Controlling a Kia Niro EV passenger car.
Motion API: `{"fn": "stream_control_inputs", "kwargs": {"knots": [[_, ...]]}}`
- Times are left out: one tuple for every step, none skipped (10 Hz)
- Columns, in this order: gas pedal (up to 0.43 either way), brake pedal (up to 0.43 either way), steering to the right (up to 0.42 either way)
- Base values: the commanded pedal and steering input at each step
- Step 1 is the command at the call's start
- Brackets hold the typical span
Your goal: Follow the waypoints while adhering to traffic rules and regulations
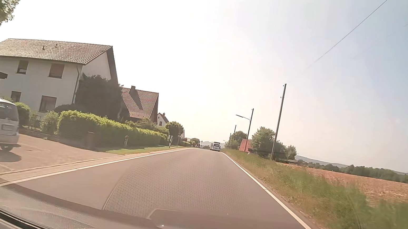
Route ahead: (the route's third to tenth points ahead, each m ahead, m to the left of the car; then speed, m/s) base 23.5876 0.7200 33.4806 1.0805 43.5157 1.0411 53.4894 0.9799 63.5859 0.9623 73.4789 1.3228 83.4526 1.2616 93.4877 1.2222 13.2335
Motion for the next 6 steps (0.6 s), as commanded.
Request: {"fn": "stream_control_inputs", "kwargs": {"knots": [[0.287,0.0,0.006],[0.287,0.0,0.006],[0.28,0.0,0.006],[0.28,0.0,0.006],[0.28,0.0,0.006],[0.28,0.0,0.007]]}}
